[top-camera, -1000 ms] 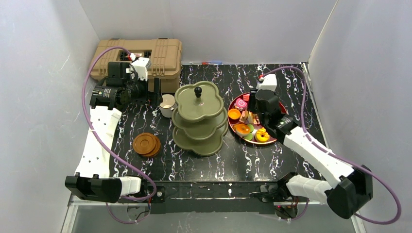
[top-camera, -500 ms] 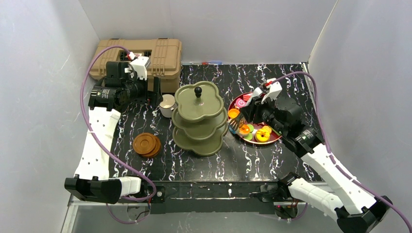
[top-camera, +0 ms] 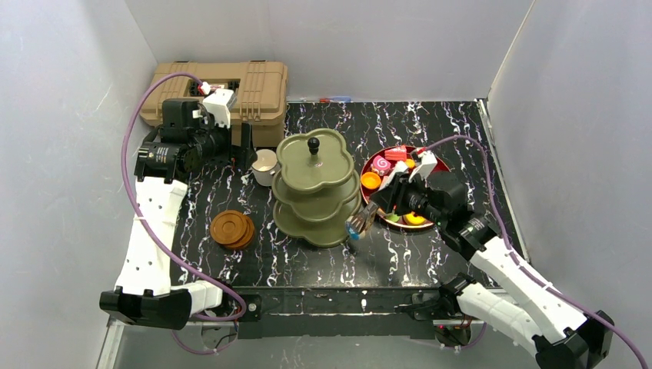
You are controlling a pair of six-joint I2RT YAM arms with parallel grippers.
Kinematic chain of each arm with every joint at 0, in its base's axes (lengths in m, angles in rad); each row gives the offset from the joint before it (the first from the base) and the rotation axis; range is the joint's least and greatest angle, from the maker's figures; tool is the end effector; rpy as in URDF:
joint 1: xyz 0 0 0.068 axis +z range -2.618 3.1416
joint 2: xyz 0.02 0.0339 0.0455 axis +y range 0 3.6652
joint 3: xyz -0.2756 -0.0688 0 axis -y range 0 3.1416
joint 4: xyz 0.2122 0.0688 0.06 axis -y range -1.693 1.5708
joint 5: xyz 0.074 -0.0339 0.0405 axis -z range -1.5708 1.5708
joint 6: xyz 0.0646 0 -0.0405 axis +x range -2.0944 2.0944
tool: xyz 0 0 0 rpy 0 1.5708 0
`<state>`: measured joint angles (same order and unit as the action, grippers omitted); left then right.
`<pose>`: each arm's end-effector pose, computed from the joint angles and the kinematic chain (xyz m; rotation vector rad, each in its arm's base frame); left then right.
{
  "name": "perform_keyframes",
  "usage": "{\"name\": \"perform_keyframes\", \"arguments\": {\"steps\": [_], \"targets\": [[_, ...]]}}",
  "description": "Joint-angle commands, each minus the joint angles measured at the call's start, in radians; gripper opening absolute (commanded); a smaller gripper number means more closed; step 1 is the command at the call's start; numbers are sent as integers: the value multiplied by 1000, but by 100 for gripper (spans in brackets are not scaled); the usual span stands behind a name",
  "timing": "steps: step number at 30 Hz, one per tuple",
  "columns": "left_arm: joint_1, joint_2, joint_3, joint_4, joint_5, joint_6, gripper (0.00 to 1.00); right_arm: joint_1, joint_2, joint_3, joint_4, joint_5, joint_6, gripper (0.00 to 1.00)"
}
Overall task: Serve the afternoon tea
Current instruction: Place the desert on the desert table.
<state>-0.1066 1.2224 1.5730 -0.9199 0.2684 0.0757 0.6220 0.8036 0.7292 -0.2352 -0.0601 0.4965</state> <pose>0.2163 -0.0404 0.4283 0.3501 2.1035 -0.3051 0.1413 0.1061 0.3138 -0.1662 1.9572 0.8107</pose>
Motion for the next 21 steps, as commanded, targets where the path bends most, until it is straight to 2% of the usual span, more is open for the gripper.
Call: {"name": "perform_keyframes", "arguments": {"steps": [1, 6, 12, 21], "targets": [[5, -14, 24, -8, 32, 12, 97, 0, -53, -80, 191, -17, 157, 5], [5, -14, 25, -6, 35, 15, 97, 1, -86, -219, 329, 22, 305, 4], [5, -14, 30, -4, 36, 9, 96, 1, -128, -328, 436, 135, 404, 4], [5, -12, 31, -3, 48, 8, 96, 1, -70, -436, 620, 143, 559, 2]]}}
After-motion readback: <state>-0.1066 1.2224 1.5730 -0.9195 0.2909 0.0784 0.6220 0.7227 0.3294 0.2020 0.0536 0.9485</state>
